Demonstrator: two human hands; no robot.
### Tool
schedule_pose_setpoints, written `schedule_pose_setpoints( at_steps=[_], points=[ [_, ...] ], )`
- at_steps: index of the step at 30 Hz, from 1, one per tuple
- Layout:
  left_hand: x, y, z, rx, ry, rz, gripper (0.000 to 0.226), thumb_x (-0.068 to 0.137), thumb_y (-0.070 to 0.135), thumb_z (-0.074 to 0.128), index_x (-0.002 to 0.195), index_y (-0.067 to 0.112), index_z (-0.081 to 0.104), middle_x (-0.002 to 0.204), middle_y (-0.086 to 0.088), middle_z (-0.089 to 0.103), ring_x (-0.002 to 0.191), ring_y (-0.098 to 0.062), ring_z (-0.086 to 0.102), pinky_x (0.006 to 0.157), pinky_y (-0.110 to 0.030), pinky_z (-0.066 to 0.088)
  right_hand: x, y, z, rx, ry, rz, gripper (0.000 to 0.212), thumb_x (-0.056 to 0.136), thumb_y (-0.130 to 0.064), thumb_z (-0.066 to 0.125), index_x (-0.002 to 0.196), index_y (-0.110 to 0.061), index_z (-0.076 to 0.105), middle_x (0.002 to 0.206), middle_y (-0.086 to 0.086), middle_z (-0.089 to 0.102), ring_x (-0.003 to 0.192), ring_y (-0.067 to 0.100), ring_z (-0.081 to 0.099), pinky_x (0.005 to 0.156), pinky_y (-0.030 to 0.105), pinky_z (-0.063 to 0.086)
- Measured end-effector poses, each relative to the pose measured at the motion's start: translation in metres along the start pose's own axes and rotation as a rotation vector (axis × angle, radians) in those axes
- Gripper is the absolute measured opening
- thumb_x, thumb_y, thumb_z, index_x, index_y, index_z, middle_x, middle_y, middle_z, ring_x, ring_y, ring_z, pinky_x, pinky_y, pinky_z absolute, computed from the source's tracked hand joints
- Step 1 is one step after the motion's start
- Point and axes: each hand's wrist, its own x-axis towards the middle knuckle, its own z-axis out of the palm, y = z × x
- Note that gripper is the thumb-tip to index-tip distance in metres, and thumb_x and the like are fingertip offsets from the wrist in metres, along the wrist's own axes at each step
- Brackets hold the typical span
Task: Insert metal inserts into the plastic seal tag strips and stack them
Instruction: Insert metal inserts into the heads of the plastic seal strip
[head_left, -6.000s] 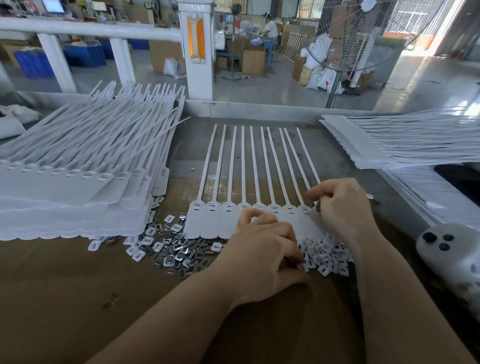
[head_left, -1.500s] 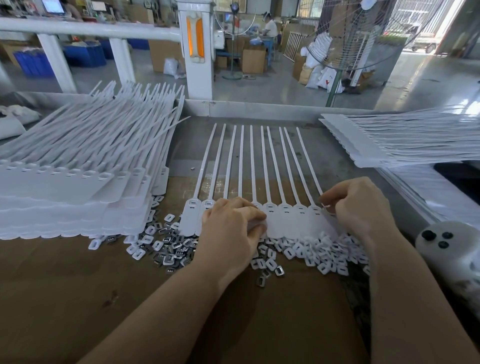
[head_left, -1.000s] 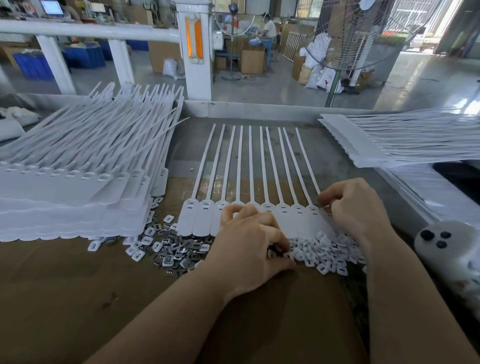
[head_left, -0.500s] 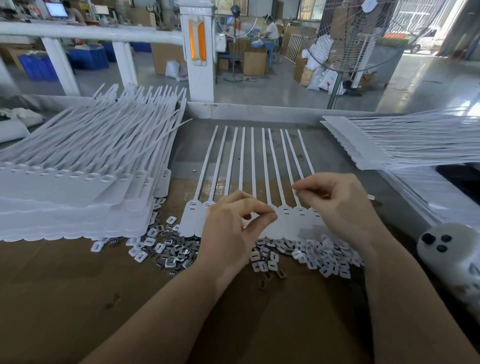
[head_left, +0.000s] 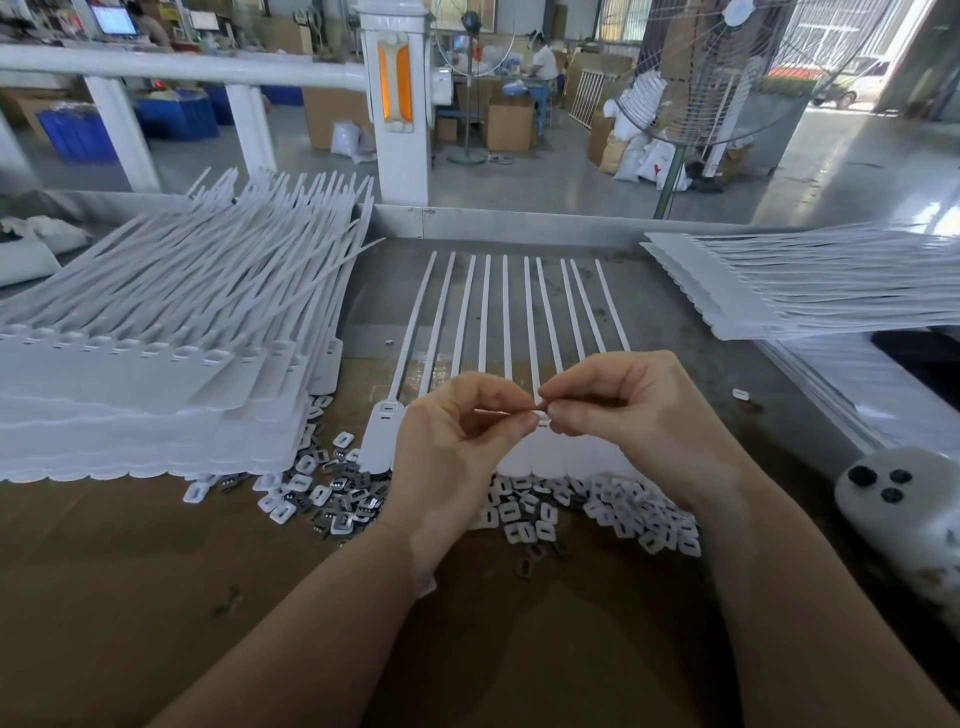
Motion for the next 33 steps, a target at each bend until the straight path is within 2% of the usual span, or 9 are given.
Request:
schedule_pose_setpoints(
  at_steps=[8, 14, 17, 20, 23, 27, 33],
  points=[
    [0.001, -0.001, -0.001, -0.059, -0.014, -0.023, 0.008, 0.076, 0.001, 0.070, 0.081, 0.006, 0.066, 0.080, -0.006, 0.069, 0.074, -0.016, 0.069, 0.069, -0.020, 0.054, 0.000, 0.000, 0.001, -0.014, -0.044, -0.017, 0.013, 0.077, -0.002, 0.070, 0.088, -0.010, 0.072, 0.077, 0.002, 0.072, 0.074, 0.014, 0.068, 0.069, 0.017, 0.051],
    [0.000, -0.003, -0.002, -0.140, -0.035, -0.074, 0.008, 0.076, 0.004, 0.071, 0.078, 0.011, 0.068, 0.078, -0.004, 0.069, 0.076, -0.020, 0.069, 0.077, -0.032, 0.057, 0.000, -0.001, 0.003, -0.065, -0.031, -0.069, 0.010, 0.075, 0.000, 0.072, 0.082, -0.007, 0.072, 0.075, 0.000, 0.072, 0.074, 0.012, 0.068, 0.068, 0.016, 0.051],
    [0.001, -0.005, -0.003, -0.168, -0.057, -0.061, 0.018, 0.075, 0.003, 0.071, 0.074, 0.020, 0.069, 0.079, -0.002, 0.069, 0.079, -0.019, 0.068, 0.076, -0.026, 0.055, 0.000, -0.002, 0.003, -0.089, -0.041, -0.079, 0.013, 0.073, 0.002, 0.072, 0.082, -0.009, 0.073, 0.073, -0.003, 0.071, 0.072, 0.009, 0.067, 0.066, 0.017, 0.050],
    [0.003, -0.008, -0.005, -0.206, -0.070, -0.050, 0.022, 0.074, 0.000, 0.071, 0.075, 0.022, 0.069, 0.080, -0.002, 0.069, 0.082, -0.016, 0.067, 0.076, -0.021, 0.051, -0.001, -0.002, 0.002, -0.099, -0.043, -0.074, 0.017, 0.072, 0.003, 0.073, 0.079, -0.012, 0.072, 0.074, -0.001, 0.070, 0.072, 0.010, 0.066, 0.067, 0.019, 0.051],
    [0.005, -0.010, -0.006, -0.255, -0.078, -0.046, 0.019, 0.070, 0.005, 0.072, 0.075, 0.022, 0.069, 0.081, -0.002, 0.069, 0.082, -0.015, 0.066, 0.075, -0.020, 0.050, 0.000, -0.002, 0.001, -0.109, -0.035, -0.068, 0.015, 0.071, 0.004, 0.074, 0.078, -0.009, 0.072, 0.077, 0.003, 0.070, 0.075, 0.015, 0.067, 0.070, 0.025, 0.055],
    [0.005, -0.010, -0.007, -0.313, -0.110, -0.072, 0.014, 0.067, 0.012, 0.073, 0.077, 0.020, 0.069, 0.082, -0.001, 0.069, 0.081, -0.013, 0.067, 0.071, -0.018, 0.050, 0.000, -0.003, 0.003, -0.142, -0.027, -0.094, 0.016, 0.070, 0.005, 0.074, 0.077, -0.009, 0.073, 0.079, 0.000, 0.069, 0.075, 0.014, 0.067, 0.072, 0.027, 0.056],
    [0.005, -0.010, -0.006, -0.316, -0.087, -0.096, 0.017, 0.065, 0.008, 0.073, 0.076, 0.021, 0.069, 0.082, -0.002, 0.069, 0.080, -0.013, 0.066, 0.071, -0.019, 0.050, -0.001, -0.003, 0.001, -0.126, -0.023, -0.068, 0.015, 0.072, 0.005, 0.072, 0.079, -0.009, 0.073, 0.080, 0.005, 0.070, 0.078, 0.019, 0.067, 0.075, 0.032, 0.056]
  ],
)
